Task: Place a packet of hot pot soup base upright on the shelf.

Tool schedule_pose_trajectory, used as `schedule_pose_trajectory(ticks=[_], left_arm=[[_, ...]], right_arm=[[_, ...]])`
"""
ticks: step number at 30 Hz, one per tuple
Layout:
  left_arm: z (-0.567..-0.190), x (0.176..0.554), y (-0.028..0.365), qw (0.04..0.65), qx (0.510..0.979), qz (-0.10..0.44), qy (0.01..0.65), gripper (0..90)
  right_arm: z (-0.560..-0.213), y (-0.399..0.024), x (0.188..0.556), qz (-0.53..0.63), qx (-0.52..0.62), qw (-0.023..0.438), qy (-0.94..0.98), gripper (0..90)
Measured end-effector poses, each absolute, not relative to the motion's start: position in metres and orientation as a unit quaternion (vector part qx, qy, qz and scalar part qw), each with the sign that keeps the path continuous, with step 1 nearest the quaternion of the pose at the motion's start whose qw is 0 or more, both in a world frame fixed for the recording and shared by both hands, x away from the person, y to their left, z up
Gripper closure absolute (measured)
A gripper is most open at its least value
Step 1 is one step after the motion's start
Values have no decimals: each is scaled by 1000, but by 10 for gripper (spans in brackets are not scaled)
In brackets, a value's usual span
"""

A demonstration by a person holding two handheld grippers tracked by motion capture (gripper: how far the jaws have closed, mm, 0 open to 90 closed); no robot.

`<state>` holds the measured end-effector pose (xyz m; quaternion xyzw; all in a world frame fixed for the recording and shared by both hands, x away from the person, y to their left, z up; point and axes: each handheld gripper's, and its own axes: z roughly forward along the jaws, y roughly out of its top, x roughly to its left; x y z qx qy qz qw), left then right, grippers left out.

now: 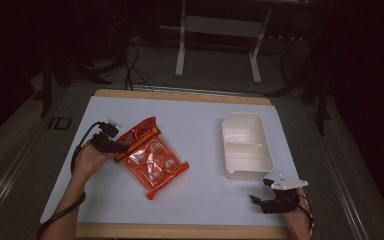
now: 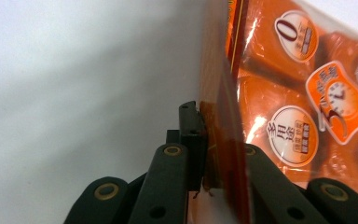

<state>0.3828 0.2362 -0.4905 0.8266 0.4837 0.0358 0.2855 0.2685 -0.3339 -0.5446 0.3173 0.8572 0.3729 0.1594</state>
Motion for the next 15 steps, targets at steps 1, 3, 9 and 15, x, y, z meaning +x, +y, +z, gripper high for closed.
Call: schedule_pose_trajectory(ticks=[1,3,9,15], left_arm=[[-487,383,236,287,827,36,482,896],[-478,382,235,294,827,37,478,897],[-452,384,231,304,830,40,465,898],[-415,389,219,328,824,60,458,898]], right_arm=[[-545,-334,269,373,317,159,857,176],[-545,-334,269,374,317,159,857,176],[-545,-334,269,374,318,158,857,176],[-544,-334,268,374,317,159,857,176]])
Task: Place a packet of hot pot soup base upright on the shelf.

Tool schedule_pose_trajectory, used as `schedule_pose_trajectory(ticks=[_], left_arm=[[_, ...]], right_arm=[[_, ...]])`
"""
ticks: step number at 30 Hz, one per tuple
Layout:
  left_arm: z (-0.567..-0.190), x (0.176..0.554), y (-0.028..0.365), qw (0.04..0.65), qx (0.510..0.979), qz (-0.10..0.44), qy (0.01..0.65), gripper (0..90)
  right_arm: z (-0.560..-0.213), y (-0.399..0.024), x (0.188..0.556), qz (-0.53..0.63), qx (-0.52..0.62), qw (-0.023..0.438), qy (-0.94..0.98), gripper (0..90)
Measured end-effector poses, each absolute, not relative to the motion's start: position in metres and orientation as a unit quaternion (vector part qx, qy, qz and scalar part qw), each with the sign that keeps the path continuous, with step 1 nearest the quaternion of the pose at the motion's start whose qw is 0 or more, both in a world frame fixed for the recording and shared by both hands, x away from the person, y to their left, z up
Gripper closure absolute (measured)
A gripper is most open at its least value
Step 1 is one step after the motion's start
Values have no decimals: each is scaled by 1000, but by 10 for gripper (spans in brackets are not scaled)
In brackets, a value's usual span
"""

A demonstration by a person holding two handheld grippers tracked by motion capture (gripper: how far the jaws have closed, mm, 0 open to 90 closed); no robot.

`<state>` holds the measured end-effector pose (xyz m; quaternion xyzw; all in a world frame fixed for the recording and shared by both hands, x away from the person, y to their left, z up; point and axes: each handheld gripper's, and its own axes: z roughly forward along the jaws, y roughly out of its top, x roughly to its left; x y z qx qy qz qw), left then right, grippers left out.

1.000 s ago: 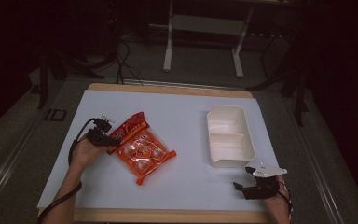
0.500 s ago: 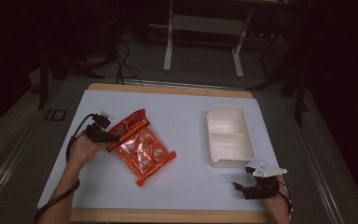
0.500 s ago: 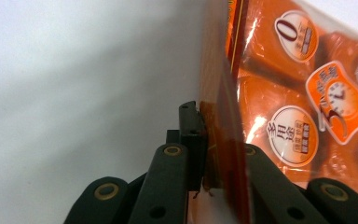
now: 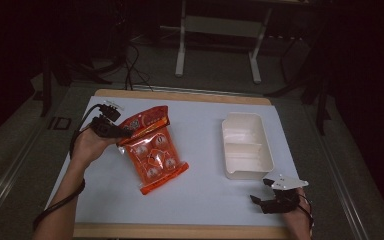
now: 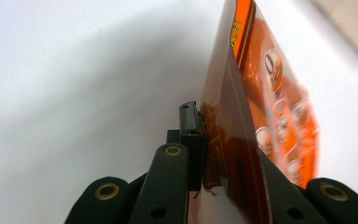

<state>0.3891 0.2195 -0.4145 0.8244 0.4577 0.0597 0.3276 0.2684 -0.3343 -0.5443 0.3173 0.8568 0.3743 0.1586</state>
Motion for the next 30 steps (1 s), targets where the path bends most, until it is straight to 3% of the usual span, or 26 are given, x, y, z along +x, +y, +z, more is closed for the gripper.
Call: schedule_pose_trajectory(ticks=[13,30], left_arm=[[-356,389,214,383,794,96,463,900],[-342,382,201,399,801,84,438,900]], right_arm=[[-544,-335,268,377,317,157,856,176],[-544,-335,268,375,317,157,857,176]])
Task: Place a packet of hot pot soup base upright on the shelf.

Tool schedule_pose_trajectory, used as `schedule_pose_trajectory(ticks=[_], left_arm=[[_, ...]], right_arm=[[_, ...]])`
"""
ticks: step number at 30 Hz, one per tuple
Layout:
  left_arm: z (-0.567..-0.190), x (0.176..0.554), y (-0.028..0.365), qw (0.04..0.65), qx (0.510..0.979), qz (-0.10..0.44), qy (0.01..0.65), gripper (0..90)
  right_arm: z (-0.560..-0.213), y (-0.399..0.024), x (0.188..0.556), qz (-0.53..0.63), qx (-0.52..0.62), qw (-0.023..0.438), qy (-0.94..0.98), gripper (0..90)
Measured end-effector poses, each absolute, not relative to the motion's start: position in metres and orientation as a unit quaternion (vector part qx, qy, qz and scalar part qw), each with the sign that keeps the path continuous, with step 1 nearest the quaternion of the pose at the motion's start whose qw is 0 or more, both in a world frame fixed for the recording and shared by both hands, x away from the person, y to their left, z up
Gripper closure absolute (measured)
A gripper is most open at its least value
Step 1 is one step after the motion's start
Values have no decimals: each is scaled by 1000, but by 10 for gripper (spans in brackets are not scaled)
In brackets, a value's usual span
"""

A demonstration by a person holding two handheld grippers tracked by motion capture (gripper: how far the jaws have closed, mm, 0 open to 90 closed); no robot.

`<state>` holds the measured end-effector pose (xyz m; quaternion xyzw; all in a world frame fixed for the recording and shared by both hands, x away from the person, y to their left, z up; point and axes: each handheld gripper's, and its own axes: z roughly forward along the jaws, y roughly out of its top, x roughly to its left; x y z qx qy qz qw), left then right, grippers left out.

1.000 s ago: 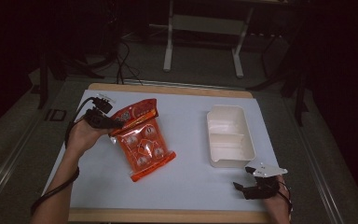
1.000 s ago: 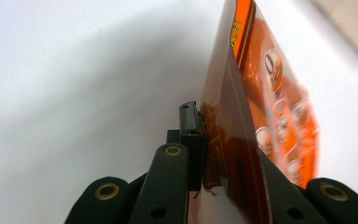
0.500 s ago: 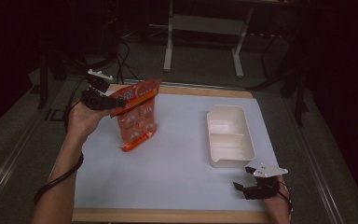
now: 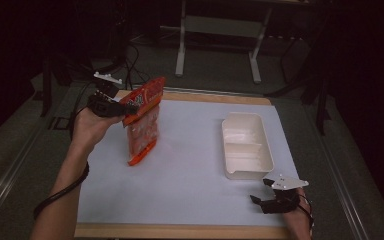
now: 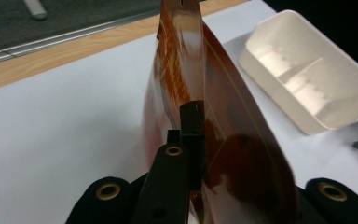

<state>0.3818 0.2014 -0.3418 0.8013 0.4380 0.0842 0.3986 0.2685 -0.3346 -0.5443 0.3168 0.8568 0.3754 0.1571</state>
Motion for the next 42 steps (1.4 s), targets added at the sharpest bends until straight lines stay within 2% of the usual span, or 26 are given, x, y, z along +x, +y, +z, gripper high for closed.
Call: schedule_pose_trajectory(ticks=[8,42], left_arm=[[-334,380,173,392,818,94,411,900],[-303,385,94,421,843,54,330,900]], right_arm=[[-544,-335,268,378,316,158,856,176],[-544,-336,268,381,315,158,854,176]])
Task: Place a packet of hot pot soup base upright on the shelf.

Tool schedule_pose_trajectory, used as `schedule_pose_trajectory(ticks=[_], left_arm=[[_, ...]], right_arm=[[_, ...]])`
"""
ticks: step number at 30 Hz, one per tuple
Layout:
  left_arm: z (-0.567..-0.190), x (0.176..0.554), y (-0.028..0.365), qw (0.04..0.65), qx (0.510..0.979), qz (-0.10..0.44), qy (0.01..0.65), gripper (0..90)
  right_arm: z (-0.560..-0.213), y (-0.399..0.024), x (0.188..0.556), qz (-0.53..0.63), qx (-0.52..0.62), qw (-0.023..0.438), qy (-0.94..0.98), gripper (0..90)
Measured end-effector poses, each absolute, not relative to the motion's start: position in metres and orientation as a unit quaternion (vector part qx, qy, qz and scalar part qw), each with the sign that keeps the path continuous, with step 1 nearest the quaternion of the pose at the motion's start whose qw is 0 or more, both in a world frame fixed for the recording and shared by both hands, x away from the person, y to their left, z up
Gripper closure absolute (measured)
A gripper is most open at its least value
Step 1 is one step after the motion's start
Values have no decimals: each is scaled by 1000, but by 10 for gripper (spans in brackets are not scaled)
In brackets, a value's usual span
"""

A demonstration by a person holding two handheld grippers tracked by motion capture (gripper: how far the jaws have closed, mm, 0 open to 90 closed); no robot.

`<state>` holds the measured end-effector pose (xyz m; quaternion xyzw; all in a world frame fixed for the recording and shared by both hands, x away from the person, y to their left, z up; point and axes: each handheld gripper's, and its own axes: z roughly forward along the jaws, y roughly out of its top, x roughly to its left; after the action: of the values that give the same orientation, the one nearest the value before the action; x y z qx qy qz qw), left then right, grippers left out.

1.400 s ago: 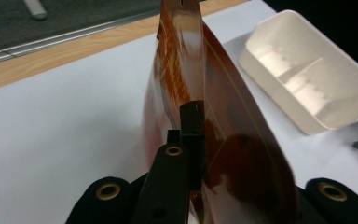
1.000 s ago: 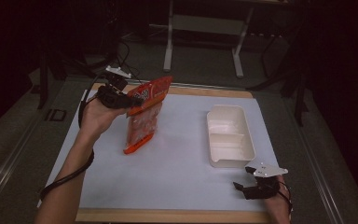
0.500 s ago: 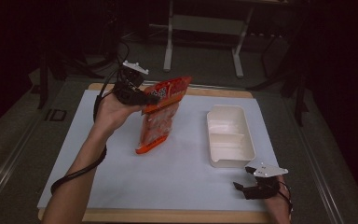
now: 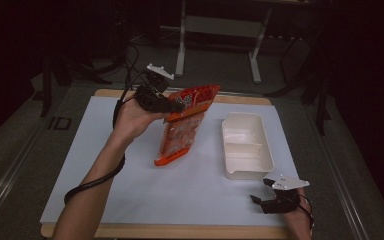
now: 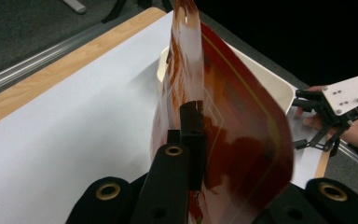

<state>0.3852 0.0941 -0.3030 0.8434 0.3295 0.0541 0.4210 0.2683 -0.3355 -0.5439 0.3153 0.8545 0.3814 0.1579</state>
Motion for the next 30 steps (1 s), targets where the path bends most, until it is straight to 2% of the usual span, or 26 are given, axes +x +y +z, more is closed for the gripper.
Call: schedule_pose_trajectory(ticks=[30], left_arm=[[-281,386,39,445,849,27,284,900]], right_arm=[[-544,-335,268,381,315,156,855,176]])
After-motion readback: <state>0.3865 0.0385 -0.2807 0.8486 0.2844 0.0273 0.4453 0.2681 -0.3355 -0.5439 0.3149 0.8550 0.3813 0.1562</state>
